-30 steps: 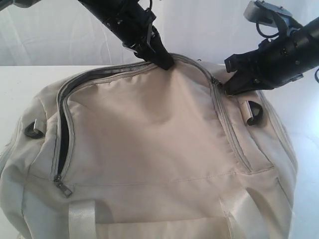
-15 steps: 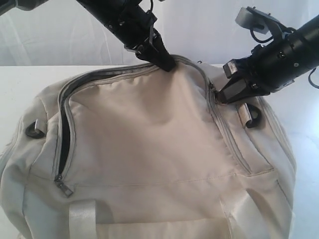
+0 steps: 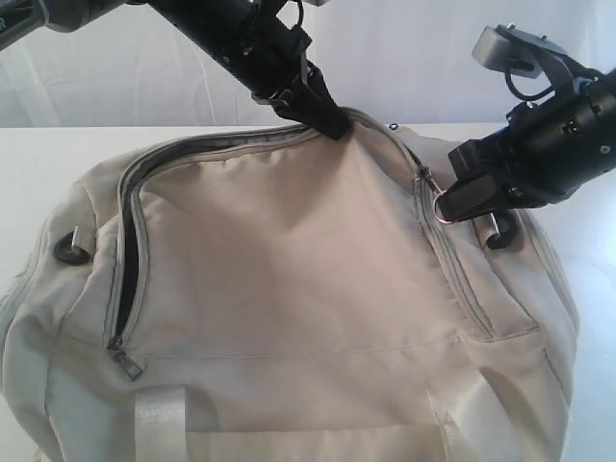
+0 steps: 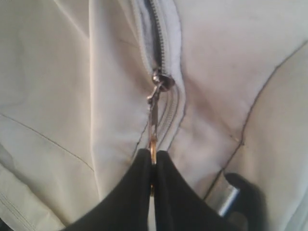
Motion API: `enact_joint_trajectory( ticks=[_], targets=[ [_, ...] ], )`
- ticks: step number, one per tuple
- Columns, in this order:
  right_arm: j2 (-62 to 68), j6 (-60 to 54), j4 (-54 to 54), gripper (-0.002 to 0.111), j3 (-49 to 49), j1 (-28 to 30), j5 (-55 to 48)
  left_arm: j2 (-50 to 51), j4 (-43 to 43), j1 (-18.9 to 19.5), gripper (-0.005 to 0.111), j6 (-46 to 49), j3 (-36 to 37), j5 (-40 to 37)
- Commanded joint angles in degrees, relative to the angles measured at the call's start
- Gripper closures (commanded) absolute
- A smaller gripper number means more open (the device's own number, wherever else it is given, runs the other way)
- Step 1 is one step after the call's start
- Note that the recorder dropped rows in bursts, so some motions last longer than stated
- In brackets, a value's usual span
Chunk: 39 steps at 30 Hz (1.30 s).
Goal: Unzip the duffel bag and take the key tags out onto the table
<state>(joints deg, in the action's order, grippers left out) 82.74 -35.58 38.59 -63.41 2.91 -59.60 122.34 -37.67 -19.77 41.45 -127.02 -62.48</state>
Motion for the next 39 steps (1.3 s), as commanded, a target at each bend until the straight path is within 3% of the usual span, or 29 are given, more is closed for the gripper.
enact_joint_trajectory(
  ticks=[1, 7, 12, 18, 20, 27, 31, 39],
  targets=[
    [-1.49, 0.22, -1.63, 0.108, 0.9, 0.38, -1.87, -0.76, -4.14, 0.35, 0.107, -0.58, -0.34, 2.94],
    [-1.61, 1.42, -3.13, 0.108, 0.9, 0.38, 0.36, -0.76, -4.25, 0.81, 0.107, -0.58, -0.34, 1.81],
    [-1.61, 1.42, -2.77, 0.108, 0.9, 0.38, 2.59, -0.76, -1.37, 0.7, 0.101, 2.05, -0.34, -5.19],
    [-1.61, 1.56, -1.98, 0.108, 0.9, 0.38, 3.15, -0.76, -0.26, 0.7, 0.053, 2.52, -0.34, -7.48],
    [-1.61, 1.56, -1.23, 0.108, 0.9, 0.38, 3.7, -0.76, -0.5, 0.58, 0.043, 2.52, -0.34, -7.48],
    [-1.37, 1.56, -1.15, 0.108, 0.55, 0.38, 6.33, -1.91, 1.53, -4.01, 0.043, 3.49, -0.95, -7.08],
    [-1.37, 1.56, -1.15, 0.108, 0.53, 0.38, 6.86, -1.91, 11.4, -8.7, 0.043, 5.21, -1.82, -2.83],
    [-1.37, 1.56, -1.15, 0.108, 0.53, 0.38, 6.63, -1.91, 12.07, -13.01, 0.043, 11.3, -1.82, 5.31]
  ],
)
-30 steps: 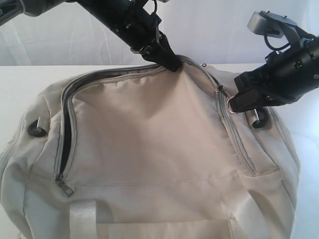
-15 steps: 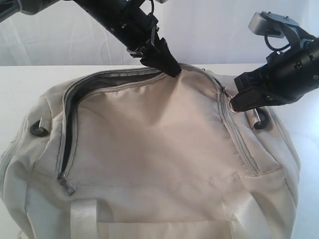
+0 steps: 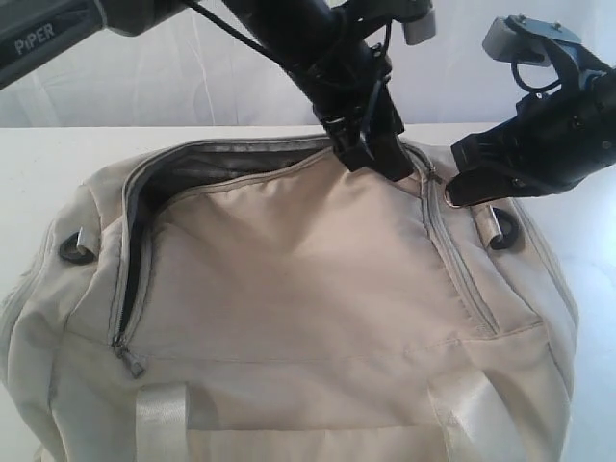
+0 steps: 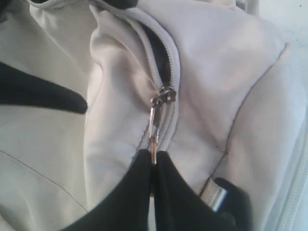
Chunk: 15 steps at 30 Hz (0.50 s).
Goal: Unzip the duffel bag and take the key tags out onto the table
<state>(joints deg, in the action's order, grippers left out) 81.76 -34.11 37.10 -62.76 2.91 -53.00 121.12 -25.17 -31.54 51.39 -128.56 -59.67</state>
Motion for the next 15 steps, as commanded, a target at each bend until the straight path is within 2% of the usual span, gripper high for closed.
enact_joint_trajectory(
  ticks=[1, 7, 15],
  targets=[
    [-0.39, 0.1, 0.33, 0.108, -0.13, 0.38, 0.03, -0.69, -0.43, -1.23, 0.044, 1.36, -0.28, 2.8],
    [-0.39, 0.1, 0.33, 0.108, -0.13, 0.38, -0.35, -0.47, 0.62, -1.23, 0.061, 1.36, -0.03, 1.4],
    [-0.39, 0.1, 0.33, 0.108, -0.13, 0.38, -0.68, 1.08, 5.02, -1.23, 0.061, 4.1, -0.03, 1.12]
  ],
)
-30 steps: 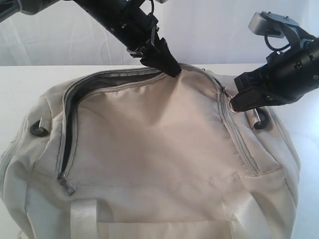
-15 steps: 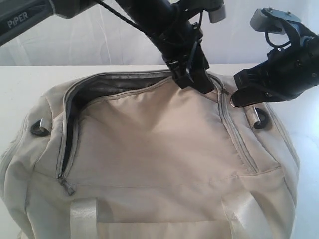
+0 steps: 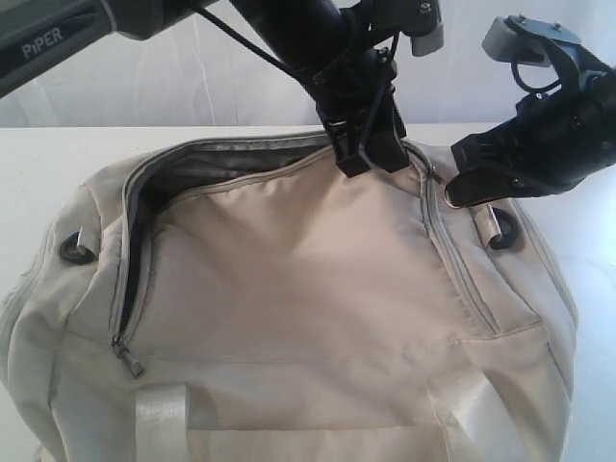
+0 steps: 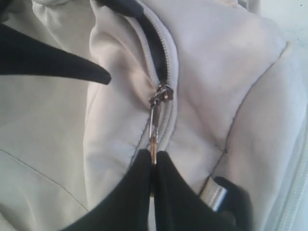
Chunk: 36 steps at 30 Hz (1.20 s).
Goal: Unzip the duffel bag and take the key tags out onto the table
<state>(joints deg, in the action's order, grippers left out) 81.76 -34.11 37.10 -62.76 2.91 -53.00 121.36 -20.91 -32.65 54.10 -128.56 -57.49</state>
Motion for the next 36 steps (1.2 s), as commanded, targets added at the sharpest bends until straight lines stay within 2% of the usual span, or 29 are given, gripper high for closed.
enact_joint_trajectory(
  ticks=[1, 15, 22, 27, 29, 31, 36],
  targets=[
    [-0.39, 0.1, 0.33, 0.108, -0.13, 0.38, -0.68, 1.12, 0.76, -0.12, 0.061, 1.39, -0.03, -0.91],
    [-0.39, -0.39, 0.33, 0.108, -0.13, 0.38, -0.68, 2.17, 0.76, -0.12, 0.063, 2.93, -0.03, 0.43],
    [-0.39, -0.39, 0.33, 0.108, -0.13, 0.38, -0.68, 2.17, 0.5, -0.12, 0.094, 2.93, -0.03, -0.04],
    [-0.39, -0.28, 0.33, 0.108, -0.13, 0.38, -0.68, 2.17, 0.5, -0.12, 0.106, 4.46, -0.03, -2.15],
    [-0.39, -0.28, 0.33, 0.108, -0.13, 0.38, -0.68, 2.17, 0.5, -0.12, 0.104, 5.51, -0.03, -2.43],
    [-0.39, -0.28, 0.33, 0.108, -0.13, 0.38, -0.68, 2.05, 0.5, -0.12, 0.092, 7.68, -0.03, -2.43],
    [-0.39, -0.28, 0.33, 0.108, -0.13, 0.38, -0.78, 2.05, 0.6, -0.12, 0.046, 9.23, -0.03, -1.38]
  ],
)
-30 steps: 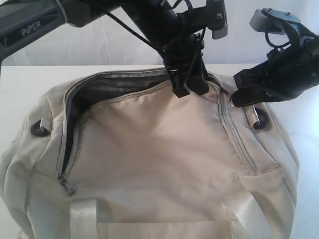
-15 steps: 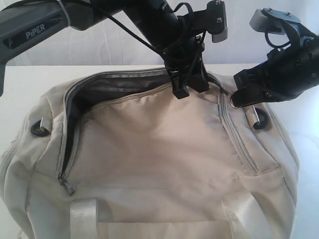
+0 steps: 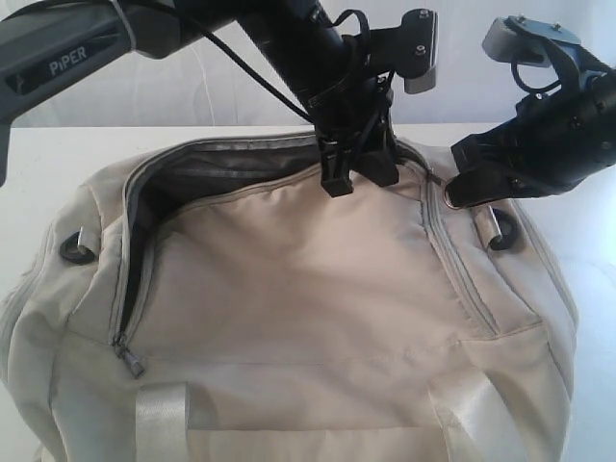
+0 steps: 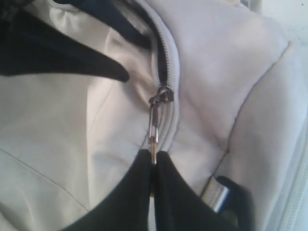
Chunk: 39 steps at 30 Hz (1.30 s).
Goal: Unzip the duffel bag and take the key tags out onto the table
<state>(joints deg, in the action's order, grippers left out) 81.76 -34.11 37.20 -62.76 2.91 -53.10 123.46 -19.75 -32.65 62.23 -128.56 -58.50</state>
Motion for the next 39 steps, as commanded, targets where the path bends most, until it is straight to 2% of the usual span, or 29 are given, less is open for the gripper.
enact_joint_trajectory(
  ticks=[1, 3, 7, 14, 19, 24, 27, 34, 39],
  targets=[
    [-0.39, -0.28, 0.24, 0.108, -0.13, 0.38, -0.68, -0.05, -0.57, -0.12, 0.04, 1.1, -0.03, 0.5],
    [-0.39, -0.28, 0.24, 0.108, -0.13, 0.38, -0.68, -0.05, -0.57, -0.12, 0.041, 0.96, -0.03, 2.01],
    [-0.39, -0.18, 0.24, 0.108, -0.13, 0.38, -0.68, -0.05, -0.69, -0.12, 0.051, 1.11, -0.03, 3.18],
    [-0.39, -0.18, 0.24, 0.108, -0.13, 0.38, -0.68, 1.81, -1.39, -0.12, 0.056, 0.57, -0.03, -2.24],
    [-0.39, -0.18, 0.24, 0.108, -0.13, 0.38, -0.79, 0.81, -1.39, -0.12, 0.086, -0.21, -0.03, -2.49],
    [-0.39, -0.18, 0.24, 0.108, -0.02, 0.38, -0.79, -0.89, -1.84, -0.12, 0.087, -1.01, -0.03, -2.2],
    [-0.39, -0.18, 0.24, 0.108, -0.02, 0.38, -2.19, -1.52, -1.84, -0.01, 0.106, -2.18, -0.03, -1.1],
    [-0.39, -0.18, 0.08, 0.108, 3.25, 0.38, -4.44, -2.74, -0.16, -0.01, 0.107, -3.5, -0.14, 0.3],
    [-1.85, 0.29, -1.27, 0.108, 3.57, 0.38, -8.66, -2.74, -0.17, 2.26, 0.107, -5.12, -0.14, 0.31]
  ],
)
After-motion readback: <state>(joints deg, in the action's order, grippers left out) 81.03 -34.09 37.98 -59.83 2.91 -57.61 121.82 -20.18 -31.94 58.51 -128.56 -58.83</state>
